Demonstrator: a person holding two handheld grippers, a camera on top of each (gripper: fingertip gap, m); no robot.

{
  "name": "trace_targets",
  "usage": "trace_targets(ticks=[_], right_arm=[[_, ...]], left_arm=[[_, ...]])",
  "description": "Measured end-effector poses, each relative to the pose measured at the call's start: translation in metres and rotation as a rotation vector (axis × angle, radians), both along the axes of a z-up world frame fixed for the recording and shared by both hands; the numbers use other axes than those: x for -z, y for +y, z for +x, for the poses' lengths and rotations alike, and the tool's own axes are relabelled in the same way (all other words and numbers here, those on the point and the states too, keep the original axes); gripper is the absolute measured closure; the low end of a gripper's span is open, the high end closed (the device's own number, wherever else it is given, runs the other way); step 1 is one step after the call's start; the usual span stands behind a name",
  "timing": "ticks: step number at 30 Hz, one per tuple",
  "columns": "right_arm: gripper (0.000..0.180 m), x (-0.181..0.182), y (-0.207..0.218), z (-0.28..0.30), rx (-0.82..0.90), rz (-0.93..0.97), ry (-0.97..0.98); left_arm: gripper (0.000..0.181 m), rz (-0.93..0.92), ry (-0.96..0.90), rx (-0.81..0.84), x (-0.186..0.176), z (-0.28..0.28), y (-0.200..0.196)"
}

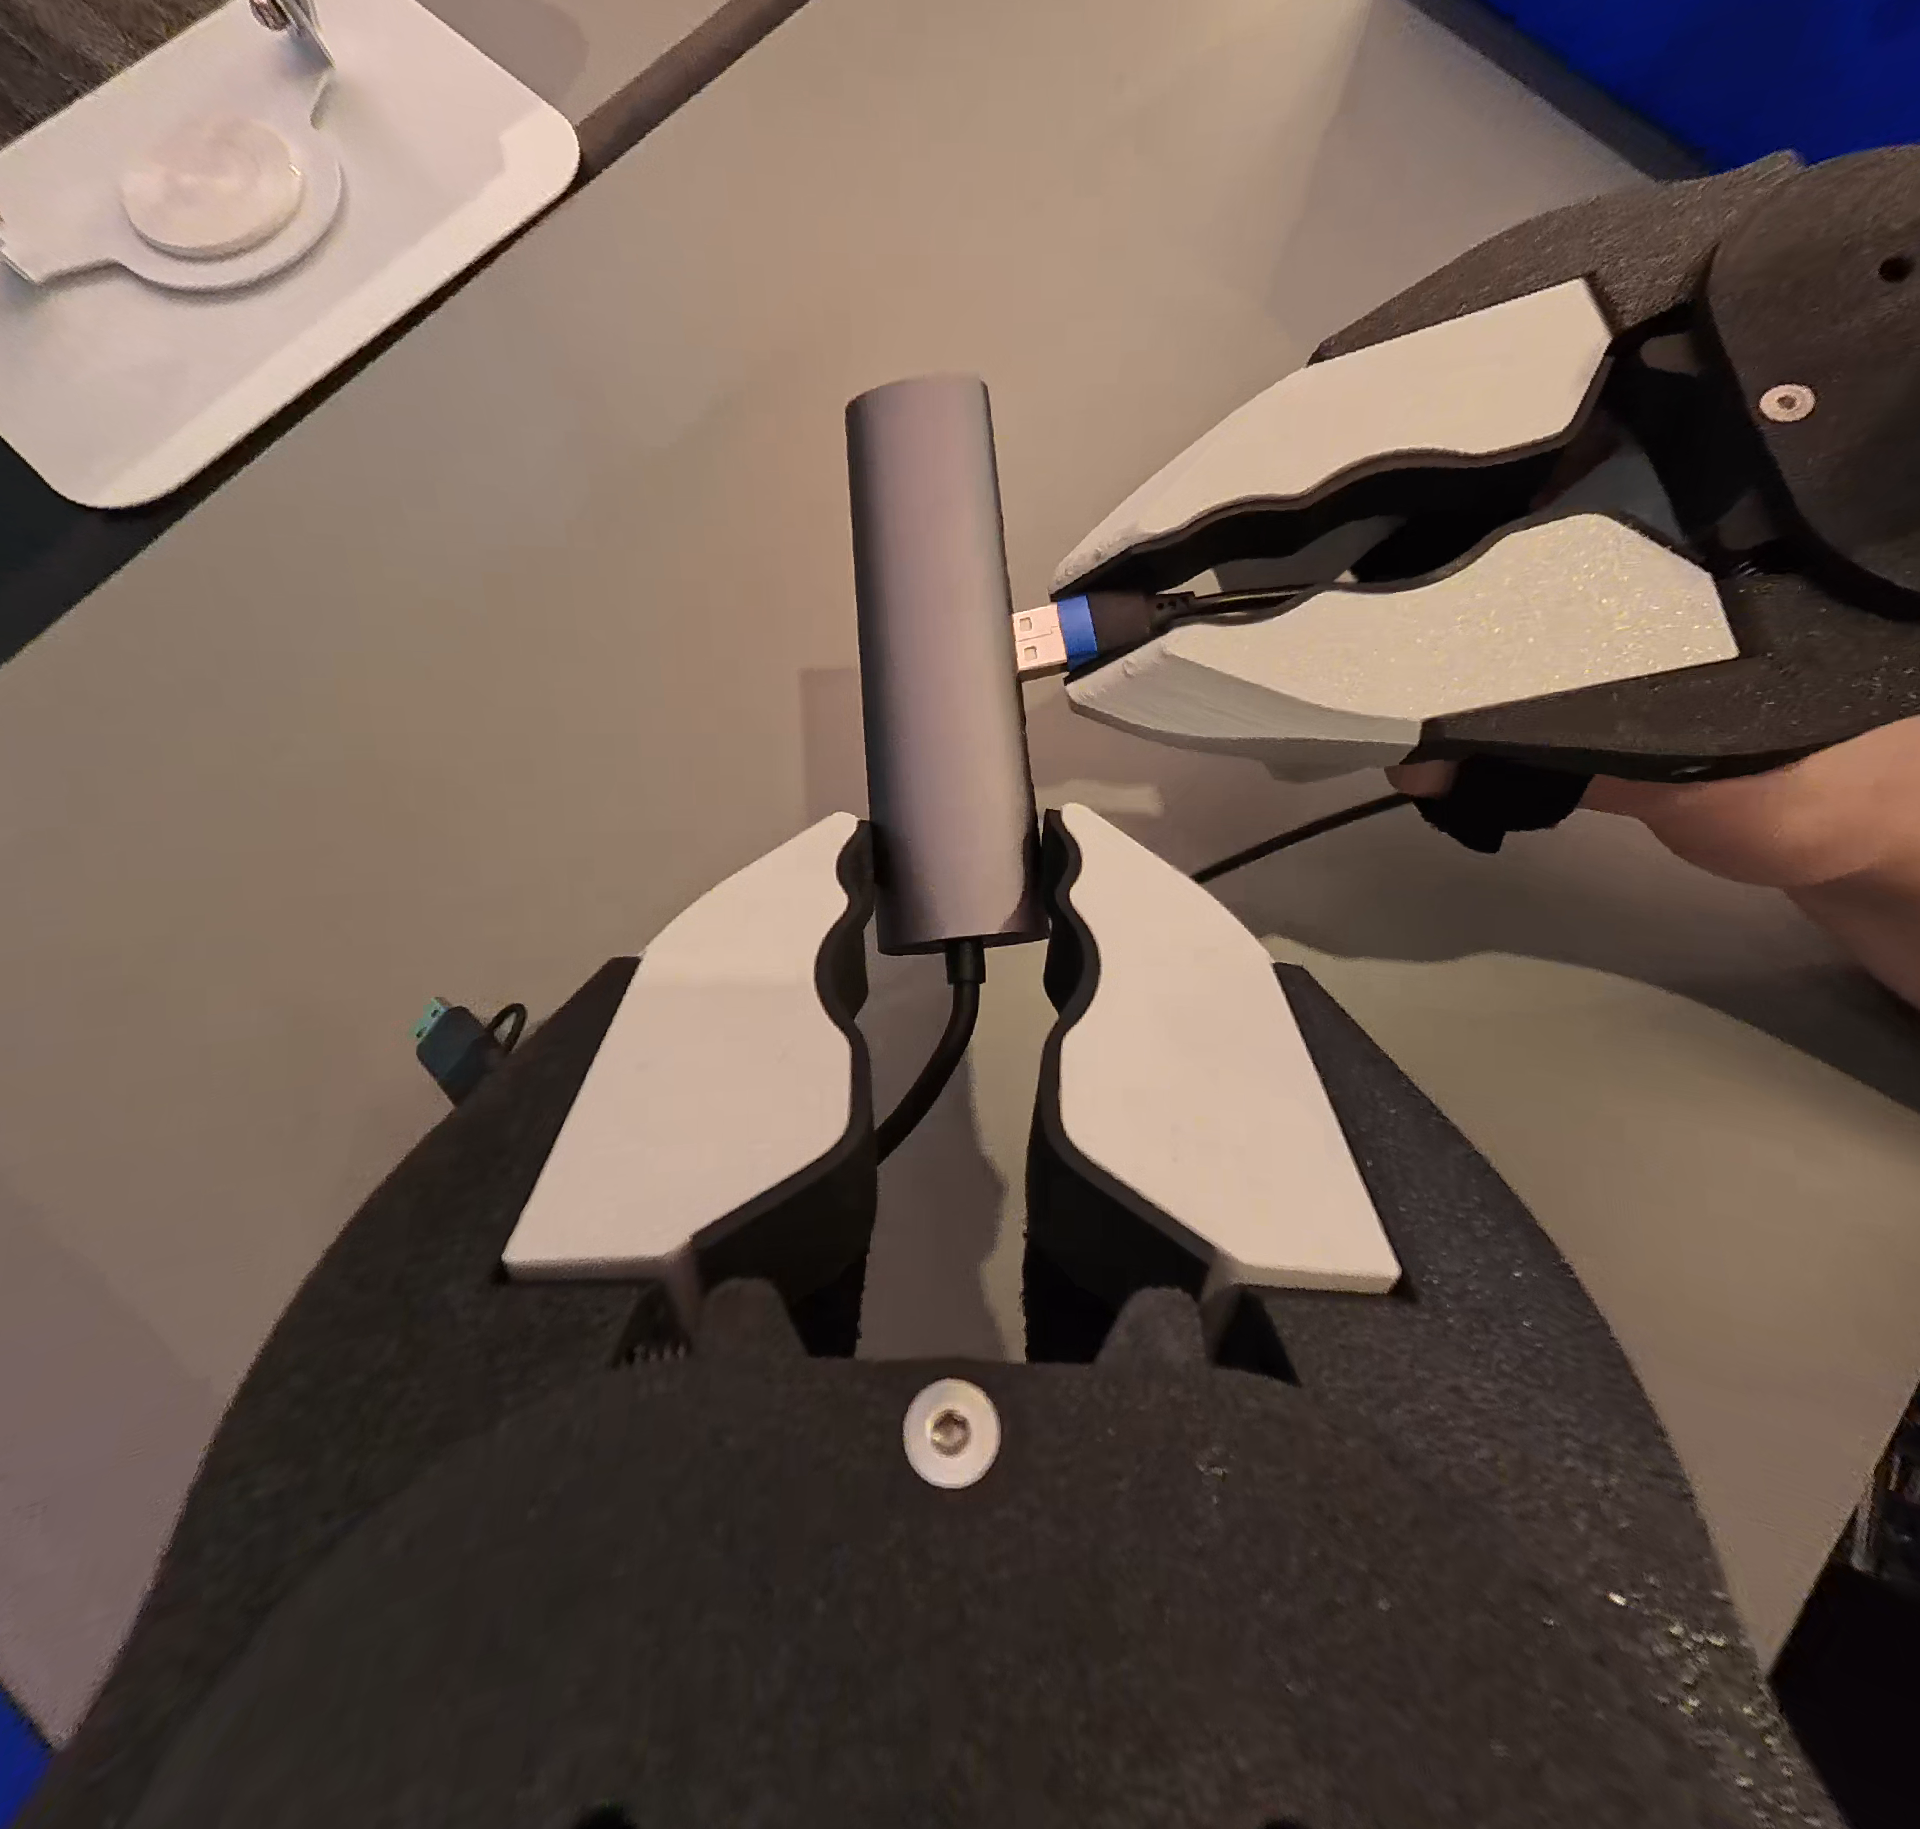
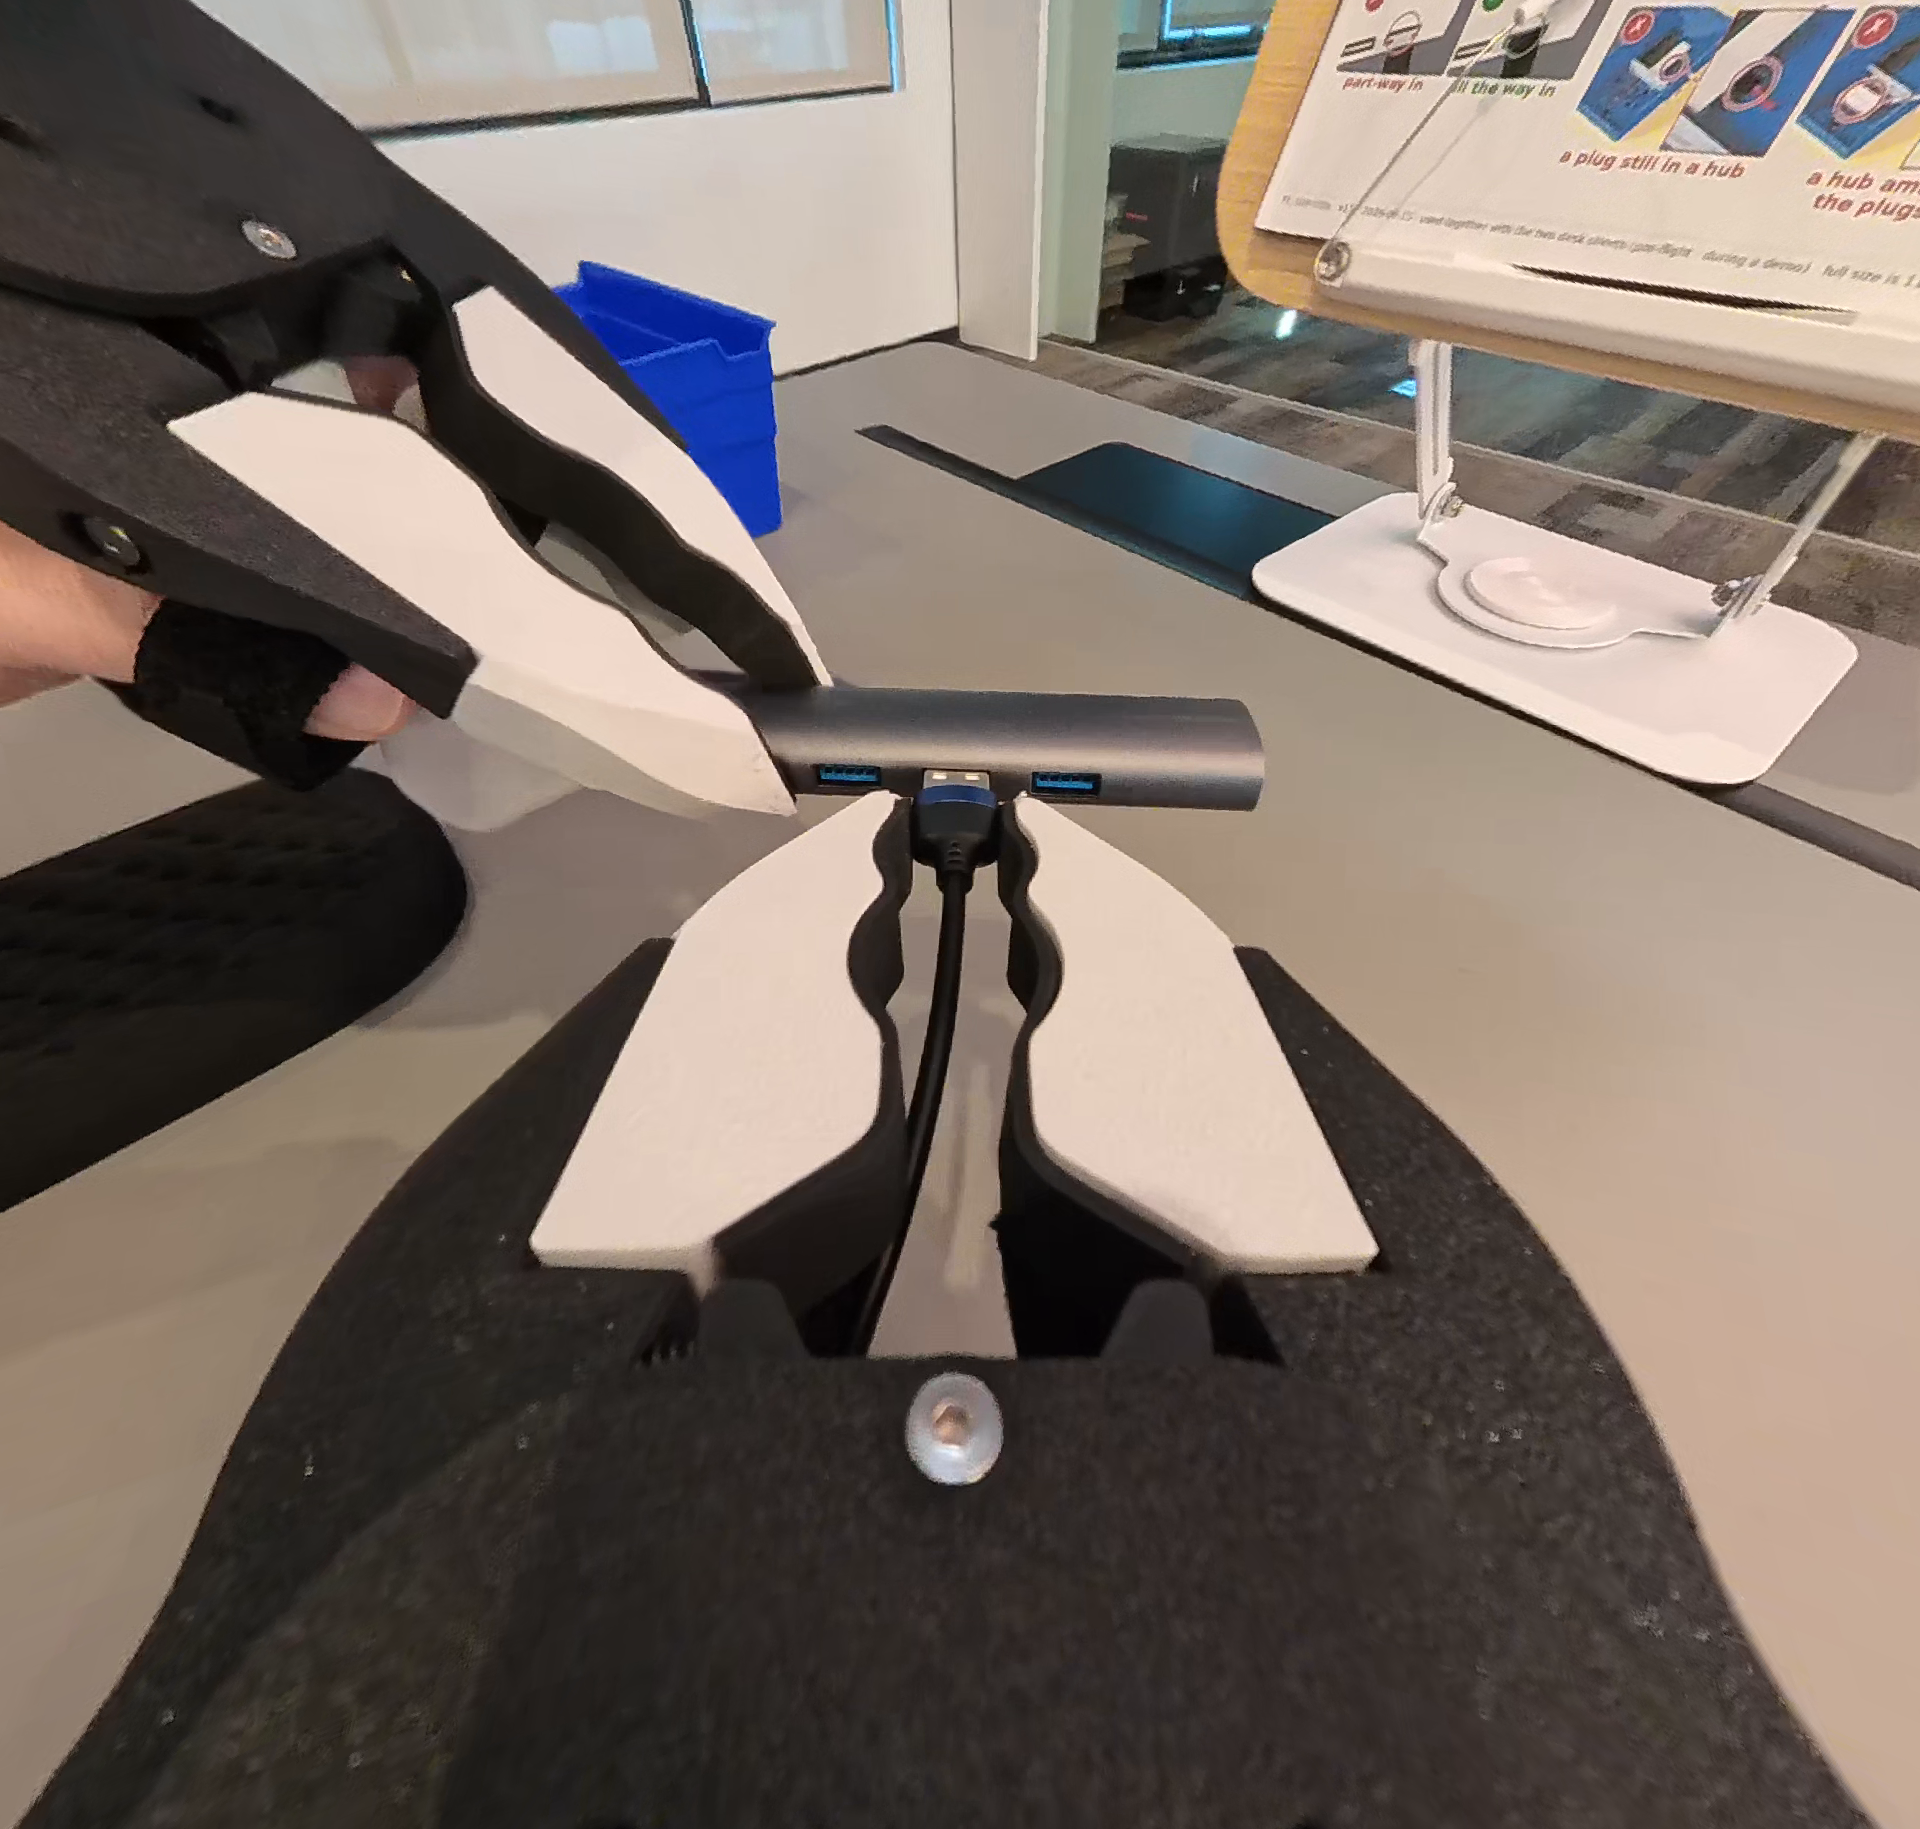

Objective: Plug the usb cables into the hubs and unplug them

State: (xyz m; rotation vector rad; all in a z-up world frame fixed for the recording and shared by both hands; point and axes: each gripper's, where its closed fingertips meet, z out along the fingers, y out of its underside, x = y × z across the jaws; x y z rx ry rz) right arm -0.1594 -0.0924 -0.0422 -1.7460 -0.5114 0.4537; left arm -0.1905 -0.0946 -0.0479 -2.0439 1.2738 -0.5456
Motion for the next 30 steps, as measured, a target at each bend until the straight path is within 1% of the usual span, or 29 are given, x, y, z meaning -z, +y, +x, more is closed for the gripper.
trace_targets(ticks=[7,10,14,16,19,24,30], right_arm=[[0.164,-0.002,0.001,0.001,0.013,0.038,-0.011],[0.164,-0.004,0.0,0.0,-0.015,0.065,-0.014],[0.164,-0.003,-0.003,-0.003,-0.071,0.054,0.002],[0.164,-0.005,-0.004,-0.002,-0.09,0.059,0.024],[0.164,-0.008,-0.004,-0.001,-0.07,0.062,0.026],[0.164,-0.006,-0.005,-0.001,-0.076,0.05,0.023],[0.164,-0.011,-0.003,0.001,0.0,0.099,0.009]], left_arm=[[0.15,-0.004,-0.027,-0.011,-0.001,0.001,0.0],[0.15,-0.007,-0.038,0.006,-0.004,0.001,-0.002],[0.15,0.08,0.021,0.048,-0.005,-0.003,-0.002],[0.15,0.069,0.013,0.052,-0.007,-0.002,-0.004],[0.15,0.079,-0.002,0.053,-0.012,-0.001,-0.004],[0.15,0.083,0.003,0.064,-0.009,-0.001,-0.006],[0.15,0.053,-0.041,0.034,-0.012,0.001,-0.005]])
